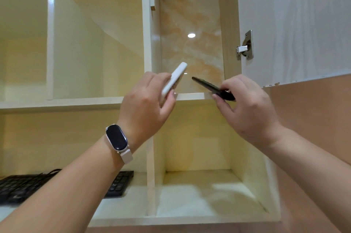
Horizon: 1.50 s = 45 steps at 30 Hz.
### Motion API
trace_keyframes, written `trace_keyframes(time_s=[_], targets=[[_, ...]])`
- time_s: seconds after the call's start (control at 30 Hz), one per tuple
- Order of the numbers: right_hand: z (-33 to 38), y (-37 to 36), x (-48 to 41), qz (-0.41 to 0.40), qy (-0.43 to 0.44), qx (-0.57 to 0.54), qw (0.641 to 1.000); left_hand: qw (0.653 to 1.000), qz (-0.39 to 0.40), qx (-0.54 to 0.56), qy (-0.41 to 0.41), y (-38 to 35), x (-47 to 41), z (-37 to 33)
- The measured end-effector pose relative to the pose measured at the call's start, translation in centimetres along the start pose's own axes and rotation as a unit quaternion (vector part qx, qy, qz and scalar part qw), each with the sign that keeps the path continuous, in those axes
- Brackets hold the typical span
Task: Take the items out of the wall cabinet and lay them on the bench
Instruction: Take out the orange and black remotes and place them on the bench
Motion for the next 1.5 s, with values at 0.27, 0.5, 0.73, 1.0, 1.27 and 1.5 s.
trace_keyframes(time_s=[0.27,0.5,0.73,1.0,1.27,1.5], targets=[[0.0,-0.7,2.3,0.108,-0.124,0.059,0.985,0.994,0.027,0.007,0.110,-0.8,1.1,-1.1],[1.0,1.0,4.6,0.169,-0.268,-0.031,0.948,0.980,0.003,0.105,0.169,-1.8,2.9,-2.1],[4.2,4.3,6.9,0.161,-0.343,0.009,0.925,0.947,-0.029,0.254,0.195,-1.8,5.7,-2.7],[10.5,7.2,9.5,0.170,-0.427,0.089,0.883,0.855,-0.014,0.437,0.281,-1.5,12.0,-3.5],[16.0,15.4,13.5,0.165,-0.514,0.227,0.811,0.727,0.063,0.583,0.357,-2.8,18.4,-10.0],[22.2,24.9,16.7,0.127,-0.604,0.310,0.723,0.586,0.137,0.692,0.399,-0.9,22.5,-18.3]])
Point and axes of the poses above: each hand's wrist, its own x-axis away from the middle knuckle, its own y-axis out of the back of the hand, z = x × y, the point moved 4 cm from there along -x, towards the middle knuckle, and after that the axes turned 11 degrees about x, right-handed, at the moved point
